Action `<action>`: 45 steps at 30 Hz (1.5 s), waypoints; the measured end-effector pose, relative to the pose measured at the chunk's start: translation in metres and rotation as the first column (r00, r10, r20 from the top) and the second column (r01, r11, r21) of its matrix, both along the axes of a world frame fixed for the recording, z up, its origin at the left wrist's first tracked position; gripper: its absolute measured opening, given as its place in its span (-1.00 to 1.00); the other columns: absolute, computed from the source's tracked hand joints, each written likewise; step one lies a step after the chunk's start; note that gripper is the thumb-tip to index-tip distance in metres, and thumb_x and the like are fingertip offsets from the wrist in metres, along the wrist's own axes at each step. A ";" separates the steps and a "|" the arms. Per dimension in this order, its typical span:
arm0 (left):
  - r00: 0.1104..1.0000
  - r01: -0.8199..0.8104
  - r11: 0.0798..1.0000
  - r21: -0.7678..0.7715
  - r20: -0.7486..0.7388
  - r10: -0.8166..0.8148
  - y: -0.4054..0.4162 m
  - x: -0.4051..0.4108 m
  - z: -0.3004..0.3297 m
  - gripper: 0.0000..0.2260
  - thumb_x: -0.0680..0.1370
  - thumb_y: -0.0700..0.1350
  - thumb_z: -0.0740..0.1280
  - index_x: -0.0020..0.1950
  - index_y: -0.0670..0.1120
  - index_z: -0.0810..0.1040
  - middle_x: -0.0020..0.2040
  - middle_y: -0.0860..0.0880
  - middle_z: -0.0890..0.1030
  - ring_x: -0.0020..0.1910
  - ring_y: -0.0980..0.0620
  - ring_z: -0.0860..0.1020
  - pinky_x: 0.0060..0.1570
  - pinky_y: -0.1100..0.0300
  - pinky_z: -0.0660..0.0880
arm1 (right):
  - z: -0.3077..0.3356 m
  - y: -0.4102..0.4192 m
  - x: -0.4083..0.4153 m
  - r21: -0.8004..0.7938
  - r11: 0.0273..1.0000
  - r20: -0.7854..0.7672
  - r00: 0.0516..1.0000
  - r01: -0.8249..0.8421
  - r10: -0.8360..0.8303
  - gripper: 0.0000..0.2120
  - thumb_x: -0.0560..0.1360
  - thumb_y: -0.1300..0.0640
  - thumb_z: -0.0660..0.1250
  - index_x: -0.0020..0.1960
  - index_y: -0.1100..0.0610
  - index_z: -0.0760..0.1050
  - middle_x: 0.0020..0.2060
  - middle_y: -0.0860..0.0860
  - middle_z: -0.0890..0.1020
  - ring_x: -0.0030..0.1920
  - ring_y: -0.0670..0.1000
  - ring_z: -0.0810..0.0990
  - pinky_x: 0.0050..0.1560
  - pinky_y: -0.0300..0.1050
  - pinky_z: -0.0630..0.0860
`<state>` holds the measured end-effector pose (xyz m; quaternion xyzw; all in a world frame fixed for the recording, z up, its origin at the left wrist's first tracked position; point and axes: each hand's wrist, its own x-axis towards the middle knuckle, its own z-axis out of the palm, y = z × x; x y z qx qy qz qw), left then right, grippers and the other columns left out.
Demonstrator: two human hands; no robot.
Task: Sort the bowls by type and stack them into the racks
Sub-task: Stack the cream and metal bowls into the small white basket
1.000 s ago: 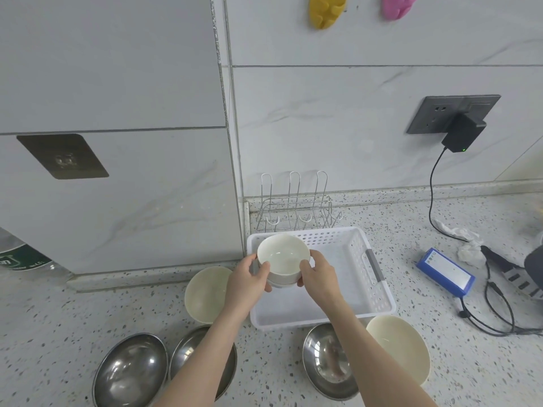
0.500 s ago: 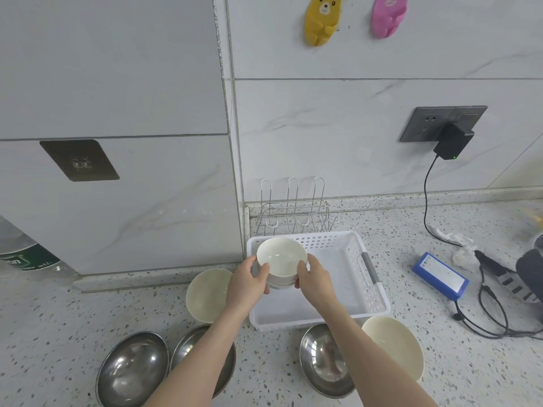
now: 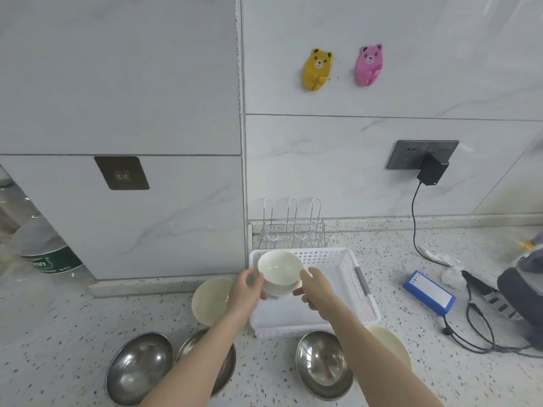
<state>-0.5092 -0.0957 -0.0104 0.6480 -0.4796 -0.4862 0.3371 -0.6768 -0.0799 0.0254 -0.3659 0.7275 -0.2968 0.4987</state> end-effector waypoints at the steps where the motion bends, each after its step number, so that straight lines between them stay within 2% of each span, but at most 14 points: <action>1: 0.999 -0.031 1.000 0.002 -0.028 0.031 0.006 0.004 -0.001 -0.74 0.63 0.04 0.24 0.28 -0.02 0.47 -0.30 -0.02 0.64 -0.34 0.09 0.53 -0.35 0.20 0.39 | 0.004 0.004 -0.002 -0.012 1.000 0.010 1.000 0.003 -0.003 -0.50 0.64 0.04 0.08 0.55 0.12 0.10 -0.14 0.15 0.63 -0.37 -0.02 0.37 -0.51 -0.25 0.25; 6: 0.974 -0.219 0.975 0.033 -0.049 0.220 0.037 0.030 -0.005 -0.87 0.62 -0.04 0.26 0.12 -0.03 0.50 -0.26 -0.02 0.63 -0.42 0.12 0.48 -0.44 0.21 0.34 | 0.016 0.036 -0.012 -0.083 0.995 0.079 0.995 0.060 -0.053 -0.63 0.62 0.13 0.13 0.41 0.11 0.30 -0.13 0.11 0.67 -0.41 -0.05 0.37 -0.52 -0.27 0.24; 9: 0.942 -0.335 0.942 -0.023 0.019 0.335 0.047 0.052 -0.004 -0.84 0.59 -0.08 0.27 0.06 -0.13 0.56 -0.21 -0.07 0.64 -0.25 0.00 0.56 -0.30 0.13 0.46 | 0.012 0.063 -0.015 -0.081 0.993 0.122 0.990 0.083 -0.073 -0.71 0.62 0.16 0.16 0.33 0.12 0.38 -0.11 0.13 0.69 -0.45 -0.06 0.35 -0.55 -0.27 0.25; 12: 0.907 -0.387 0.918 -0.082 0.143 0.395 0.053 0.078 -0.005 -0.89 0.56 -0.06 0.26 -0.02 -0.07 0.52 -0.07 -0.08 0.64 -0.15 -0.03 0.58 -0.20 0.08 0.50 | 0.002 0.088 -0.017 -0.045 0.990 0.153 0.980 0.132 -0.124 -0.78 0.63 0.16 0.19 0.25 0.14 0.46 -0.17 0.11 0.71 -0.48 -0.03 0.36 -0.54 -0.24 0.28; 14: 0.904 -0.343 0.936 -0.085 0.241 0.353 0.053 0.092 -0.007 -0.89 0.55 -0.04 0.27 0.05 -0.02 0.48 0.04 -0.05 0.61 -0.14 0.03 0.54 -0.25 0.14 0.42 | -0.004 0.101 -0.018 -0.020 0.985 0.172 0.971 0.169 -0.163 -0.83 0.63 0.16 0.20 0.18 0.14 0.50 -0.30 0.07 0.72 -0.52 -0.04 0.38 -0.56 -0.26 0.27; 16: 0.897 -0.285 0.958 -0.042 0.341 0.282 0.047 0.102 -0.010 -0.72 0.55 -0.04 0.29 0.23 -0.08 0.45 0.19 -0.07 0.56 -0.01 -0.05 0.56 -0.15 0.10 0.43 | -0.007 0.110 -0.019 -0.004 0.983 0.181 0.967 0.184 -0.180 -0.86 0.62 0.18 0.21 0.10 0.15 0.52 -0.41 0.02 0.69 -0.59 -0.08 0.34 -0.62 -0.31 0.21; 19: 0.877 -0.246 0.968 0.053 0.437 0.199 0.036 0.109 -0.011 -0.54 0.55 -0.04 0.30 0.41 -0.13 0.34 0.32 -0.11 0.50 0.15 -0.14 0.55 -0.11 0.05 0.41 | -0.010 0.121 -0.021 0.007 0.977 0.197 0.958 0.211 -0.208 -0.86 0.62 0.21 0.21 0.00 0.18 0.54 -0.37 0.06 0.71 -0.65 -0.11 0.30 -0.66 -0.33 0.16; 21: 0.882 -0.225 0.965 0.135 0.448 0.143 0.031 0.110 -0.014 -0.52 0.55 -0.06 0.28 0.44 -0.15 0.33 0.25 -0.15 0.56 0.07 -0.14 0.60 -0.13 0.07 0.46 | -0.011 0.125 -0.024 0.011 0.970 0.196 0.951 0.243 -0.240 -0.87 0.61 0.21 0.23 0.00 0.17 0.56 -0.37 0.04 0.71 -0.60 -0.10 0.34 -0.66 -0.32 0.18; 25: 0.931 -0.203 0.944 0.259 0.351 0.104 0.022 0.110 -0.022 -0.72 0.52 -0.19 0.27 0.21 -0.24 0.50 -0.16 -0.12 0.62 -0.45 0.01 0.55 -0.47 0.22 0.44 | -0.015 0.132 -0.028 0.033 0.956 0.210 0.933 0.291 -0.291 -0.87 0.62 0.22 0.22 0.04 0.18 0.55 -0.25 0.14 0.70 -0.67 -0.14 0.28 -0.68 -0.33 0.14; 32: 0.951 -0.240 0.945 0.224 0.249 0.182 0.020 0.111 -0.026 -0.84 0.42 -0.36 0.19 -0.15 -0.28 0.56 -0.45 -0.14 0.49 -0.50 -0.04 0.40 -0.46 0.21 0.32 | -0.023 0.151 -0.035 0.064 0.941 0.216 0.916 0.333 -0.338 -0.86 0.60 0.24 0.24 0.06 0.17 0.57 -0.22 0.14 0.70 -0.58 -0.10 0.30 -0.61 -0.30 0.17; 36: 0.941 -0.297 0.936 0.191 0.226 0.252 0.027 0.108 -0.022 -0.88 0.41 -0.33 0.22 -0.27 -0.27 0.54 -0.45 -0.17 0.53 -0.43 -0.11 0.53 -0.39 0.18 0.39 | -0.022 0.166 -0.053 0.114 0.930 0.172 0.915 0.350 -0.365 -0.87 0.55 0.21 0.30 0.02 0.22 0.60 -0.39 0.06 0.64 -0.53 -0.09 0.32 -0.59 -0.29 0.17; 39: 0.925 -0.375 0.911 0.172 0.141 0.354 0.032 0.105 -0.017 -0.87 0.45 -0.30 0.25 -0.27 -0.21 0.55 -0.43 -0.16 0.62 -0.39 -0.06 0.65 -0.49 0.26 0.37 | -0.023 0.176 -0.068 0.195 0.918 0.147 0.916 0.344 -0.374 -0.82 0.57 0.17 0.27 0.02 0.24 0.60 -0.38 0.07 0.64 -0.50 -0.07 0.32 -0.59 -0.30 0.17; 42: 0.906 -0.424 0.894 0.146 0.089 0.415 0.035 0.102 -0.005 -0.90 0.47 -0.27 0.27 -0.21 -0.16 0.56 -0.47 -0.10 0.65 -0.62 0.12 0.50 -0.61 0.31 0.32 | -0.025 0.183 -0.079 0.310 0.895 0.147 0.914 0.320 -0.378 -0.69 0.61 0.06 0.23 0.00 0.28 0.61 -0.39 0.07 0.67 -0.57 -0.10 0.33 -0.61 -0.33 0.14; 45: 0.908 -0.418 0.900 0.126 0.050 0.415 0.037 0.098 0.006 -0.90 0.47 -0.26 0.27 -0.18 -0.17 0.57 -0.49 -0.10 0.64 -0.61 0.09 0.42 -0.59 0.31 0.29 | -0.030 0.187 -0.088 0.399 0.863 0.111 0.918 0.310 -0.381 -0.57 0.61 -0.05 0.21 0.01 0.33 0.59 -0.33 0.12 0.72 -0.63 -0.11 0.33 -0.63 -0.36 0.14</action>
